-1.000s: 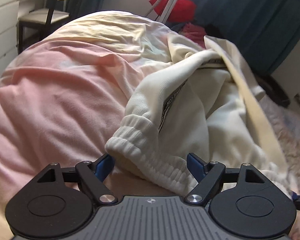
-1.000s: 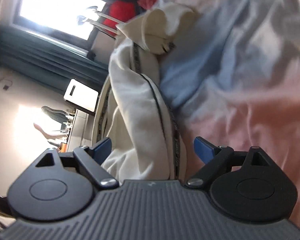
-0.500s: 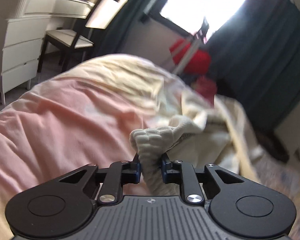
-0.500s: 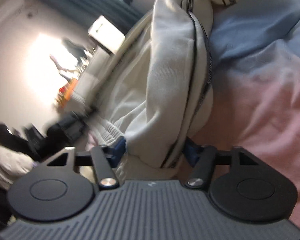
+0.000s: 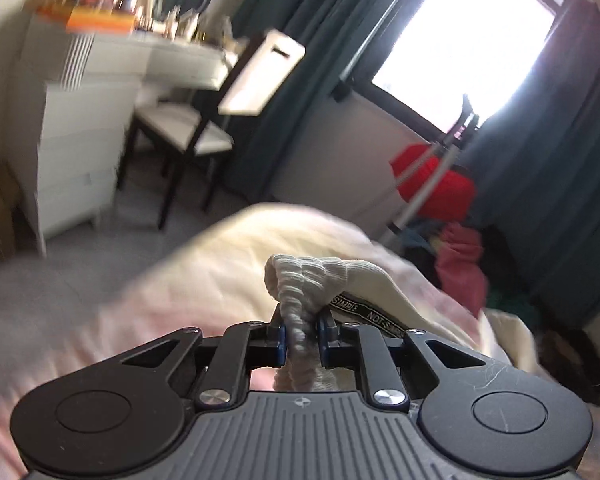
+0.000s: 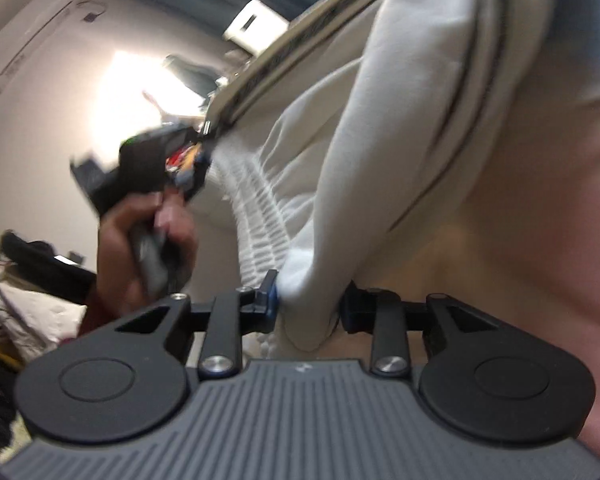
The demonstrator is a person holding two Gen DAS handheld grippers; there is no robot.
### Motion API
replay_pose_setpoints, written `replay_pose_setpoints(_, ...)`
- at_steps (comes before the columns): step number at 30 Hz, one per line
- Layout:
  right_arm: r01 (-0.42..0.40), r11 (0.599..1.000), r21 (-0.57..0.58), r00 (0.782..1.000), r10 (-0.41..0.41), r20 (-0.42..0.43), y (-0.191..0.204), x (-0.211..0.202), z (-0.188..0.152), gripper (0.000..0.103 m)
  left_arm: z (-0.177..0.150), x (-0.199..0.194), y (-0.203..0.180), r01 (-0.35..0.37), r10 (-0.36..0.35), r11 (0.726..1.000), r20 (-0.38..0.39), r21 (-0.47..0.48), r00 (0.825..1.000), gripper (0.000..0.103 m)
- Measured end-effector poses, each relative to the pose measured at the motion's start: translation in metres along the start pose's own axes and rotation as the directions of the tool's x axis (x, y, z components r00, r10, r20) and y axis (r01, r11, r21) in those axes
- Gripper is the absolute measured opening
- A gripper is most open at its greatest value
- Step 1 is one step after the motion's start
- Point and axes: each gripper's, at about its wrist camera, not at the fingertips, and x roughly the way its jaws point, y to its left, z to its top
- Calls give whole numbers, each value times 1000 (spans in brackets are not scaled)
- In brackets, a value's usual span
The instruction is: Fold clothes
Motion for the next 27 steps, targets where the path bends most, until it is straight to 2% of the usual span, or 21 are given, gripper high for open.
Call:
replay_pose_setpoints(3,-72,997,-13,997,72,-34,21,62,7,33,42,25,2,-88,88,994,10,63,996,16)
replay_pose_setpoints(6,-123,992,-16,991,122,-54,35,115,17,33,62,63,11,-170,171,979,3,116,985,16)
replay_pose_setpoints(11,-68,994,-88,993,59,-98,26,171,24,35,50,133,33,-205,214,970,-64,129,975,18)
replay_pose_setpoints(15,-85,989,-119,991,72,-109,21,179,30,37,39,165,42,-214,228,968,-101,130,969,20)
replay_pose_setpoints(18,-70,986,-155,989,48,-141,32,177,38,44,36,164,42,-216,230,964,-85,155,969,31)
replay_pose_setpoints(19,-69,982,-173,987,41,-158,37,176,40,55,35,158,40,-229,244,957,-66,179,967,45)
replay_pose_setpoints(20,-62,976,-209,987,28,-161,45,172,40,66,33,151,35,-254,269,946,-48,202,962,64)
replay_pose_setpoints(21,-54,968,-247,987,13,-162,52,167,40,72,31,144,29,-280,294,933,-30,223,955,72)
replay_pose_setpoints(22,-43,957,-286,989,0,-146,59,159,38,84,29,135,23,-284,294,932,-13,228,956,84)
replay_pose_setpoints(24,-16,934,-357,993,-26,-113,72,143,36,86,25,115,11,-266,271,936,13,230,963,87)
replay_pose_setpoints(27,28,916,-401,994,-67,-82,84,110,34,85,17,77,-10,-211,208,950,36,229,977,87)
